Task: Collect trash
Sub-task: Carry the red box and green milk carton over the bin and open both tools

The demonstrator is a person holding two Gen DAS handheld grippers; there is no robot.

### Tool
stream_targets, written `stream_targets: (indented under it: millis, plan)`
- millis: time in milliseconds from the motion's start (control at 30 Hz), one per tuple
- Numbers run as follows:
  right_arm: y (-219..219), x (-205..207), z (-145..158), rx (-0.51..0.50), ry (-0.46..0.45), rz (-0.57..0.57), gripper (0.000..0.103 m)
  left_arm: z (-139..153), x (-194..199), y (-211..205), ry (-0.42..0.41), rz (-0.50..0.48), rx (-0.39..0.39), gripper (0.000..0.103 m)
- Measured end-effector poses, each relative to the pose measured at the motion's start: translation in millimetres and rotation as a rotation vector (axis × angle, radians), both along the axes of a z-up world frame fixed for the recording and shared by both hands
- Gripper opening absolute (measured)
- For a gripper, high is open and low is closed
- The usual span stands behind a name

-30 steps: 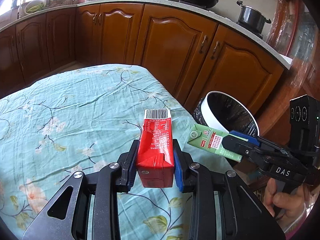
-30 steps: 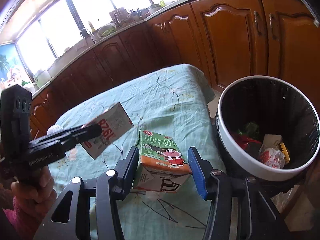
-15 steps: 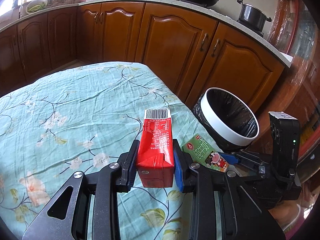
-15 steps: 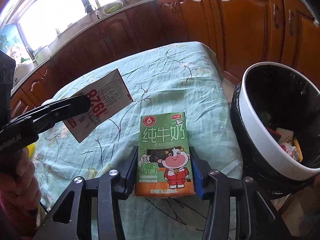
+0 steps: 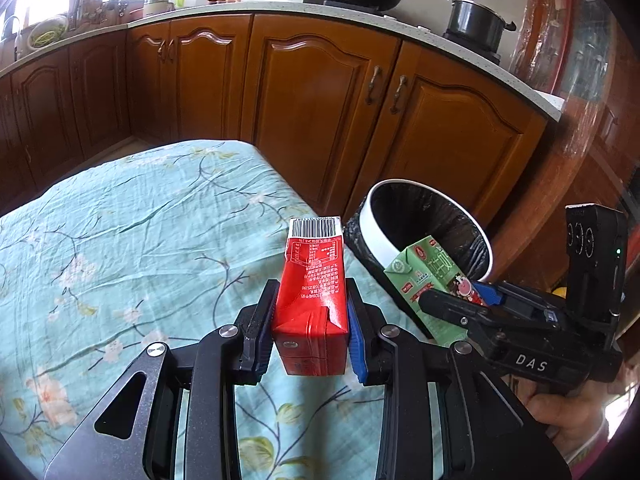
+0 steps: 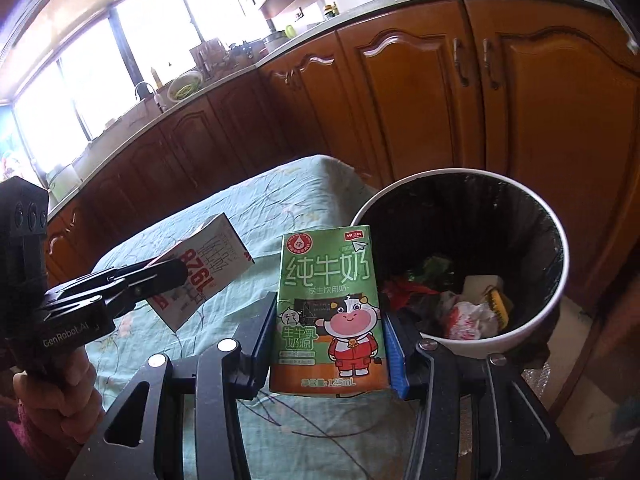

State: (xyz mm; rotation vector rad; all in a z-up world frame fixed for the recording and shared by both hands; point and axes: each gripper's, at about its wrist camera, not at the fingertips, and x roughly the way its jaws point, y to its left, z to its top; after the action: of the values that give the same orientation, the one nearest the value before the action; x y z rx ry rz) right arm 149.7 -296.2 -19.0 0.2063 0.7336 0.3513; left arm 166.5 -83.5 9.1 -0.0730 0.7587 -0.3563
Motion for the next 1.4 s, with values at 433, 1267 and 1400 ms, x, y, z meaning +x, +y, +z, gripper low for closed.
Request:
stream_targets:
  millis: [433,1267,1400]
  plan:
    - [-49,-1,10,0.015,-0.021,-0.115,0.048,9,16,-66,-0.014,-0.12,0.018,0.029]
    - [-69,38,6,-0.039,0.024,-0.164,0.048,7,60,-125,-0.007,-0.203,0.097,0.029]
    - [-72,45,2,-0.041,0.041,-0.166,0.048,3,65,-130,0.005,-0.206,0.104,0.029]
